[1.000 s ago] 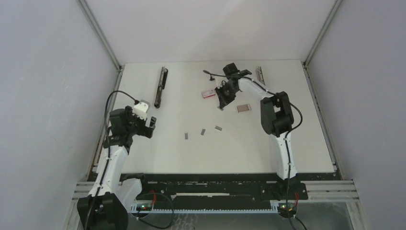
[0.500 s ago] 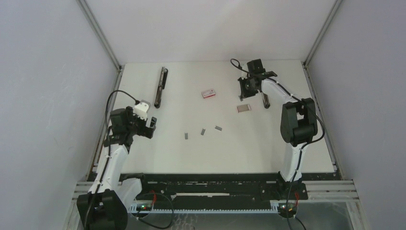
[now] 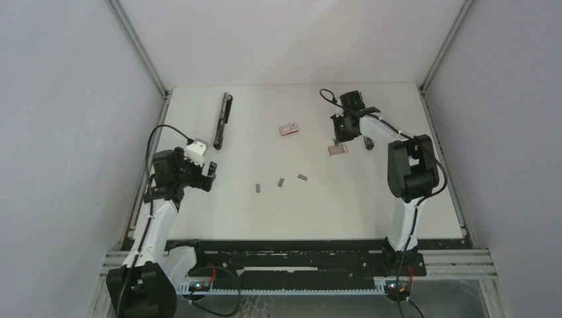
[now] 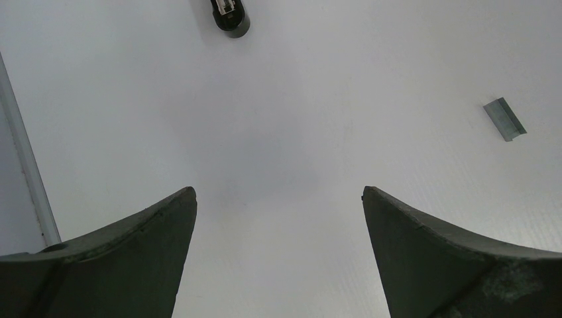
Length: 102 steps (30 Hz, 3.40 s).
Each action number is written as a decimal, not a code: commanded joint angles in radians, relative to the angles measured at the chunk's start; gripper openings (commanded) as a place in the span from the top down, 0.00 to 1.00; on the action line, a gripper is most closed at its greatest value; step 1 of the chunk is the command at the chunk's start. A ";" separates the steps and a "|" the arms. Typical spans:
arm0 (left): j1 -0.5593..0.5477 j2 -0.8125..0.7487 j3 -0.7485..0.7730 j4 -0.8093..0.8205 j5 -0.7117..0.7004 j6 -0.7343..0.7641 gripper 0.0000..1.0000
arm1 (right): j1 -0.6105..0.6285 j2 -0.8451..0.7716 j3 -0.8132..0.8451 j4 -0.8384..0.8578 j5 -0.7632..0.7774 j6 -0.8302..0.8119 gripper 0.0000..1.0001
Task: Unload the staples from the stapler
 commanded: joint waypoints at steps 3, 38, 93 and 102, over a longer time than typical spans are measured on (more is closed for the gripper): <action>0.005 -0.007 0.010 0.021 0.010 0.006 0.00 | 0.000 0.024 0.018 0.043 0.009 0.030 1.00; 0.004 -0.010 0.009 0.021 0.015 0.006 0.00 | 0.014 0.092 0.037 0.011 -0.003 0.022 1.00; 0.005 -0.010 0.008 0.023 0.012 0.007 0.00 | 0.011 0.074 0.086 -0.065 -0.076 0.013 1.00; 0.005 -0.012 0.006 0.023 0.014 0.007 0.00 | 0.014 0.097 0.098 -0.082 -0.070 0.001 1.00</action>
